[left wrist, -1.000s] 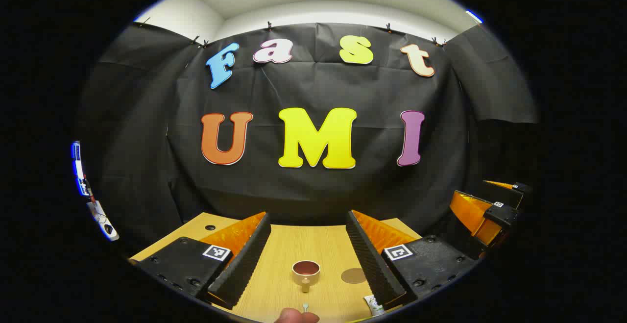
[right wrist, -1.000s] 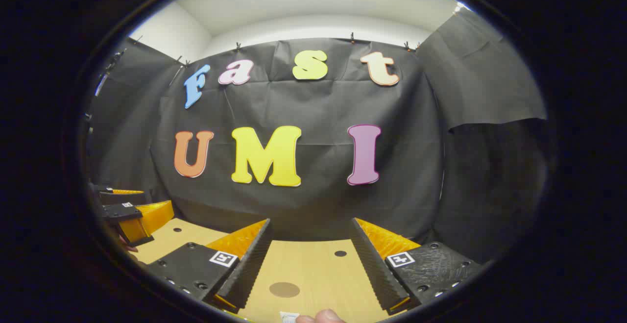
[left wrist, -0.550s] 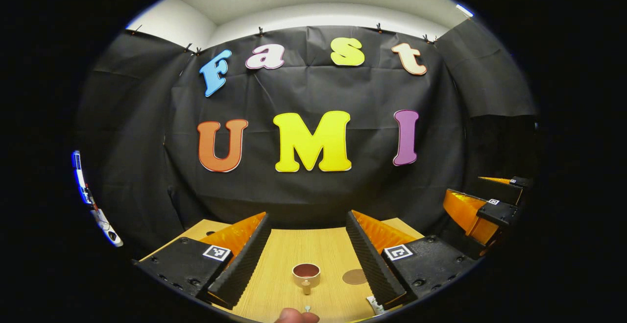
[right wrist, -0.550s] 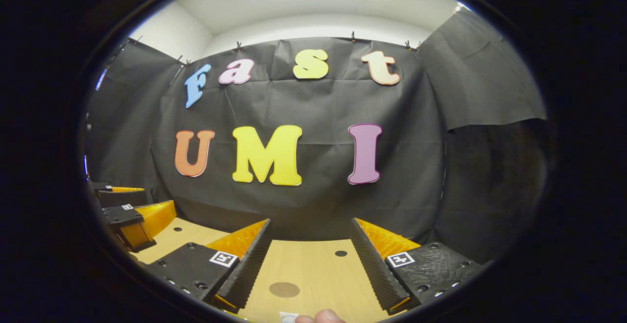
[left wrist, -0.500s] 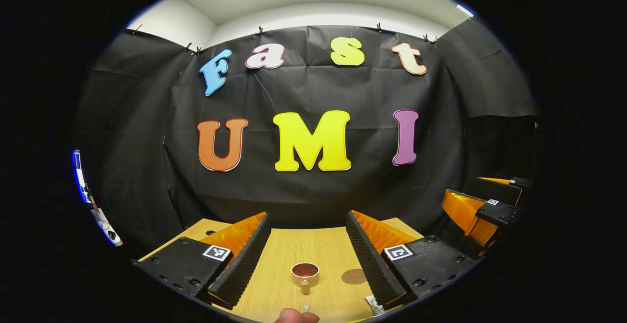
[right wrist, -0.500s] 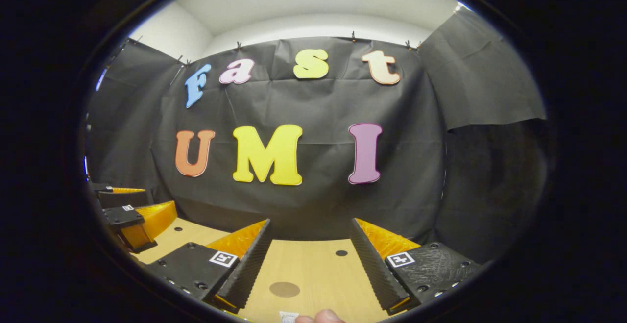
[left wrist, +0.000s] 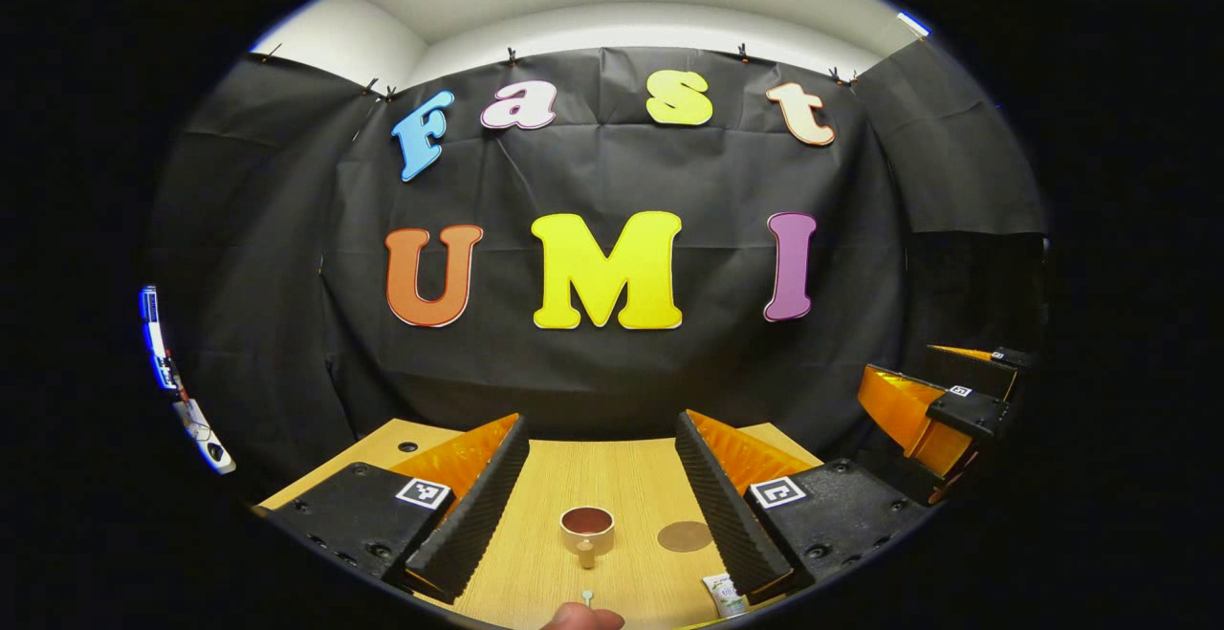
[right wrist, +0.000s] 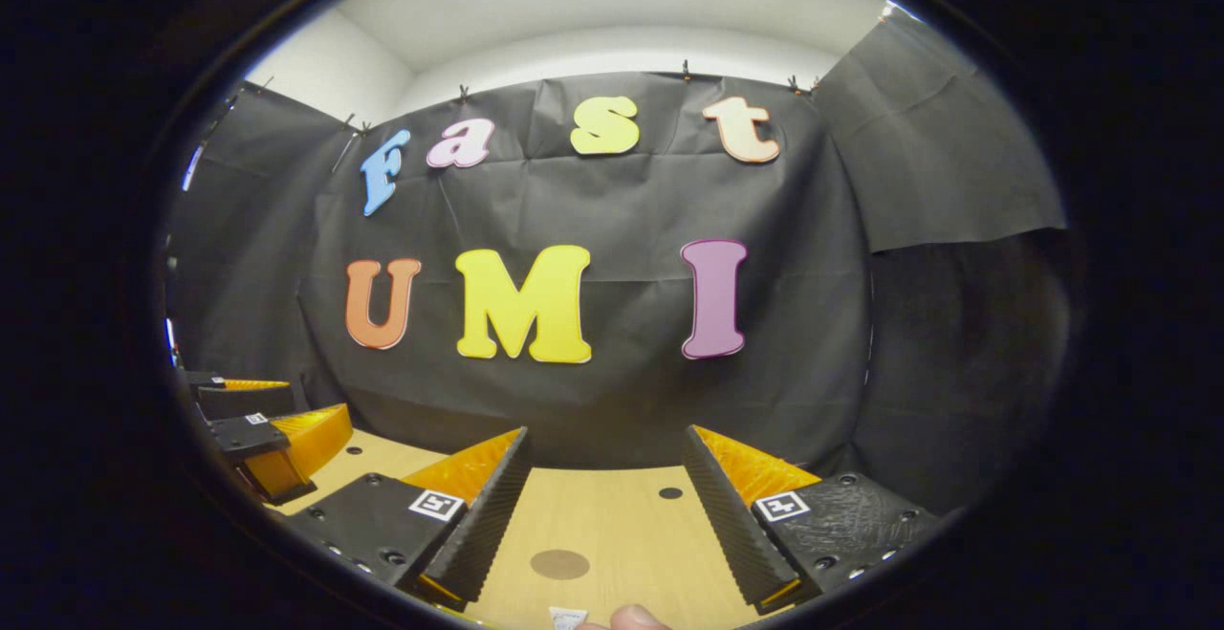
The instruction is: Put the toothbrush and toothpaste on the desktop into the cup, then pick up the cup and place it on the coaster on the desktop.
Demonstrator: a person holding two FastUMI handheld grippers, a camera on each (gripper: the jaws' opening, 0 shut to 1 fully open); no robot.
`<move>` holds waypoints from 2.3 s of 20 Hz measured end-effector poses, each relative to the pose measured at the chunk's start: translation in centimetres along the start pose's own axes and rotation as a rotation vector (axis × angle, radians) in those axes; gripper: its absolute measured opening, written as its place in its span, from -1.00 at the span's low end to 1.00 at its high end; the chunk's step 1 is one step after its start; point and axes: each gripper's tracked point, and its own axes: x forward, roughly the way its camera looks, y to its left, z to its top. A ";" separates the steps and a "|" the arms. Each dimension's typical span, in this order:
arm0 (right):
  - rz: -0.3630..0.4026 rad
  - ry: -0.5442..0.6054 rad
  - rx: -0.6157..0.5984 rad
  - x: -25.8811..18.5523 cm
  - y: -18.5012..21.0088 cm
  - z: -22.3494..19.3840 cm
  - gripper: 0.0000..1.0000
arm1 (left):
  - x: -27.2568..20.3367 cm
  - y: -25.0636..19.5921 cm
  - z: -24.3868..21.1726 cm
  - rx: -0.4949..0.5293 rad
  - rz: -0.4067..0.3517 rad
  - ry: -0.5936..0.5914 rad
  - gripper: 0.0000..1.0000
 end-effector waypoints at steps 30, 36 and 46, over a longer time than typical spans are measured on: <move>0.022 0.069 -0.034 -1.2 -0.8 -2.8 0.93 | -1.4 -0.4 -4.0 -0.006 0.009 0.105 0.96; 0.035 0.131 -0.052 -1.2 -0.6 -4.9 0.89 | -1.7 -0.2 -6.3 -0.011 0.003 0.174 1.00; 0.043 0.383 -0.077 -2.0 -0.4 -13.8 0.89 | -3.5 0.4 -17.2 -0.087 -0.010 0.499 0.97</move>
